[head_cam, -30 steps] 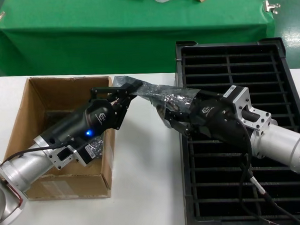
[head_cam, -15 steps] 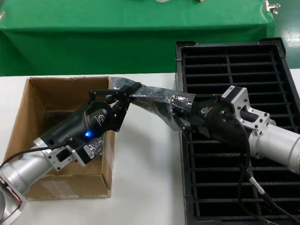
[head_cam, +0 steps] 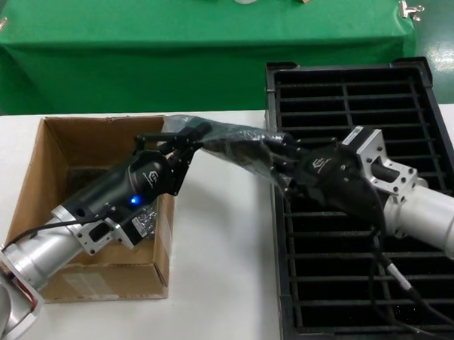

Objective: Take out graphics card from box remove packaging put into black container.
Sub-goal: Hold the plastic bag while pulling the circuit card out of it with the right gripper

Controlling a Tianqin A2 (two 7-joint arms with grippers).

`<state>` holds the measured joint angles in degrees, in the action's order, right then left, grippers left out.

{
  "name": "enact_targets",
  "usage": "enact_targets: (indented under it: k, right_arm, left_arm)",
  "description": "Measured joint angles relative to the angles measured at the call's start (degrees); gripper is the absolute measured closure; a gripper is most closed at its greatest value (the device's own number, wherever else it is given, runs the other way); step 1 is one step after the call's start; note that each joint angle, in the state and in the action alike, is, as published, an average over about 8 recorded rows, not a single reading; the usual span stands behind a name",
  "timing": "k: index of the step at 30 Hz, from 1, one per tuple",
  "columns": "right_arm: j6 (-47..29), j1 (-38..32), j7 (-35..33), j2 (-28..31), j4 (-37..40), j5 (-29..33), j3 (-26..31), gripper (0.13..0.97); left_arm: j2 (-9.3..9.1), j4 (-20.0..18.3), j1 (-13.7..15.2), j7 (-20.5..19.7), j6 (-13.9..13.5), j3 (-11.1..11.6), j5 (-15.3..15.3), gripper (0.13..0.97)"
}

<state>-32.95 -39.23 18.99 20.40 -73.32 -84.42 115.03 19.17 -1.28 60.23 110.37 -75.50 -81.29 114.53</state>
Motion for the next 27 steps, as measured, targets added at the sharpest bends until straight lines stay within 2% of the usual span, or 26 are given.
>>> enact_targets:
  k: [6, 11, 16, 22, 27]
  right_arm:
    - [0.8, 2.4, 6.7, 1.6, -6.5, 8.2, -2.0, 0.91]
    - [-1.5, 5.3, 13.5, 1.9, -13.4, 18.1, -5.8, 0.91]
    - [-7.7, 9.0, 20.3, 0.1, -22.9, 31.0, -11.9, 0.91]
    - [-17.7, 13.1, 25.6, -5.2, -34.3, 46.7, -19.2, 0.91]
    - [-23.4, 15.3, 28.0, -9.4, -41.1, 57.2, -23.6, 0.91]
  left_arm:
    - [-0.29, 0.1, 0.3, 0.5, 1.3, 0.2, 0.1, 0.958]
    - [-0.53, 0.1, 0.5, 0.7, 2.2, 0.3, 0.2, 0.958]
    - [-0.78, 0.2, 0.9, 0.9, 3.1, 0.6, 0.5, 0.958]
    - [-1.15, 0.2, 1.3, 0.8, 4.0, 1.0, 0.9, 0.958]
    - [-1.22, 0.2, 1.9, -2.3, 4.0, 1.3, 1.2, 0.958]
